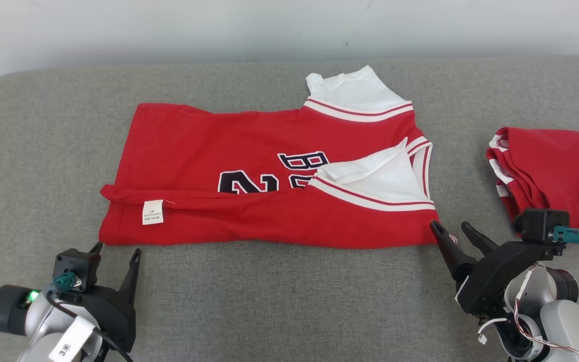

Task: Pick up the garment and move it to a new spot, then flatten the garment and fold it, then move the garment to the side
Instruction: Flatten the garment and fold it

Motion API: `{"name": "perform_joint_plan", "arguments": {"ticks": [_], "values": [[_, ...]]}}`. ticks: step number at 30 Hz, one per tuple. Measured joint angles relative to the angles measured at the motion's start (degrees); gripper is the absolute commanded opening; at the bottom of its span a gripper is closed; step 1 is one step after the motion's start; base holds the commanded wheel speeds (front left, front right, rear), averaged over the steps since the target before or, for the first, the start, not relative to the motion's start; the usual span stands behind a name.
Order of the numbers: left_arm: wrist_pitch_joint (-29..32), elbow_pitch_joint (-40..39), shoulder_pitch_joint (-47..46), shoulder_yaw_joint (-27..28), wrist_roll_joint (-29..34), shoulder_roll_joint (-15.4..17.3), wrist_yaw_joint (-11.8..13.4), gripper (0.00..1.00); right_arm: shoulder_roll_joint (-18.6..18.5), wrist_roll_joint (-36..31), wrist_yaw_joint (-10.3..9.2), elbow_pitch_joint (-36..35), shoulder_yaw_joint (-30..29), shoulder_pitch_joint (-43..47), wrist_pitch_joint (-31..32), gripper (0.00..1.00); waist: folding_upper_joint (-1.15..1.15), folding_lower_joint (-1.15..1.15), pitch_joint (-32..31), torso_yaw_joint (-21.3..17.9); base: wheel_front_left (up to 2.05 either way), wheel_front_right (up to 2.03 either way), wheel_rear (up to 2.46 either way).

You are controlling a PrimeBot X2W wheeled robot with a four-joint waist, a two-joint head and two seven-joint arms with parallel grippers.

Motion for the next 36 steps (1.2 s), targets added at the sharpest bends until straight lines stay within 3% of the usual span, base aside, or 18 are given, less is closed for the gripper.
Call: {"name": "perform_joint_plan", "arguments": {"ticks": [18,21,22,26,31,36], "values": [[-0.07,1.47,-3.02,-0.76,0.43,-0.7,-0.09,1.0,0.31,-0.49,-0.04,1.69,1.16,-0.8,-1.52,0.99,0.0,0.01,2.61,0.91,0.0,0.0,0.0],[-0.05,2.26,-3.44,-0.98,0.43,-0.74,-0.59,1.0,0.16,-0.76,0.15,1.7,1.49,-0.8,-1.51,0.66,0.0,0.01,2.64,0.94,0.0,0.0,0.0],[-0.05,2.36,-3.47,-0.97,0.42,-0.73,-0.59,1.0,0.12,-0.76,0.15,1.7,1.52,-0.8,-1.51,0.62,0.0,0.01,2.66,0.93,0.0,0.0,0.0],[-0.05,2.83,-3.49,-0.96,0.41,-0.69,-1.02,1.0,0.07,-0.76,0.37,1.71,1.58,-0.81,-1.49,0.6,0.0,0.01,2.71,0.89,0.0,0.0,0.0],[0.07,4.41,-3.7,0.12,0.18,0.07,-0.99,1.0,0.02,-0.76,0.38,1.74,1.76,-0.81,-1.44,0.67,0.0,0.01,2.86,0.77,0.0,0.0,0.0],[0.55,5.03,-4.27,1.01,-0.29,1.68,-1.11,1.0,-0.04,-0.78,0.38,1.49,1.89,-1.09,-1.42,0.64,0.0,0.01,3.49,0.58,0.0,0.0,0.0]]}}
